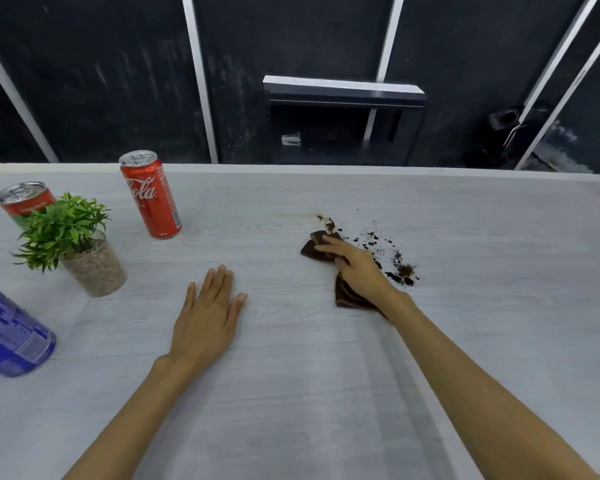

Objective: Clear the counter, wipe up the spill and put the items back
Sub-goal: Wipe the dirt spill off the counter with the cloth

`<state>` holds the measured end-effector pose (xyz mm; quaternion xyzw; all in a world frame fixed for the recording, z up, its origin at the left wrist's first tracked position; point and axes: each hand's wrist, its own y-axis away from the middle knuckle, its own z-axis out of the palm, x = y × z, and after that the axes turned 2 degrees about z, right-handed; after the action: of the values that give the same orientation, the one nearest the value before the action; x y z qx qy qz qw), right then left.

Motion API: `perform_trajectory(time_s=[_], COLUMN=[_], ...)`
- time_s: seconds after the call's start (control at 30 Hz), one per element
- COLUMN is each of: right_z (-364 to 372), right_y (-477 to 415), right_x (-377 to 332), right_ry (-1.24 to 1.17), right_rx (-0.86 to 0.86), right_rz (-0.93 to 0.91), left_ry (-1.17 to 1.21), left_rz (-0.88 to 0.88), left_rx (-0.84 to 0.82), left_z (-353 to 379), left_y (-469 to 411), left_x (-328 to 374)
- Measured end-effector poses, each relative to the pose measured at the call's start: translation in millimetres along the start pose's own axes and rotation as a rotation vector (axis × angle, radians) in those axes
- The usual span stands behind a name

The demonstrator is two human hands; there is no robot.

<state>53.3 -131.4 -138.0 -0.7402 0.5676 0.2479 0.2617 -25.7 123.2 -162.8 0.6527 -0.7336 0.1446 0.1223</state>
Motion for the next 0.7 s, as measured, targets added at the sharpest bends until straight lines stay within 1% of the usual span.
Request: perform_trajectory(time_s=[0.03,0.1,0.17,0.27,0.33,0.43,0.5,0.67,0.7], right_z=[-0.9,10.5,33.2,48.1,39.0,20.0,6.4,-53.4,-69.8], right_y=[1.5,15.3,41.2,69.3,69.8,57.5,47.6,40.1,41.8], right_x=[-5.1,-17.5,-25.3,-24.2,-17.1,-2.0,3.2,16.6,23.8], right_ry=[-0.043,-0.062,0.014,0.182,0.195,0.176,0.023,-0.714,-0.821], right_rx=[0.014,-0.023,-0.076,-0.032,-0.016,-0.003,0.023,0.191,0.229], right_rz=[0.007,-0.052,-0.144,-0.228,-0.199,-0.105,-0.024,0.246,0.292], left_ry=[0.023,0.046,0.057,0.038,0.023,0.039,0.049,0.069,0.072], left_rz=[0.001,0.015,0.036,0.056,0.049,0.052,0.064,0.079,0.08], left_rx=[-0.008,-0.021,-0.029,-0.035,-0.044,-0.063,-0.07,-0.085,-0.085], left_z=[-0.4,1.0,4.7,11.2,12.8,13.0,15.1,21.3,21.6], left_y=[-0.1,0.0,1.4,2.1,0.7,-6.7,-13.5,-34.5,-39.5], left_x=[3.2,11.6,20.7,31.1,34.9,40.5,46.6,61.0,62.7])
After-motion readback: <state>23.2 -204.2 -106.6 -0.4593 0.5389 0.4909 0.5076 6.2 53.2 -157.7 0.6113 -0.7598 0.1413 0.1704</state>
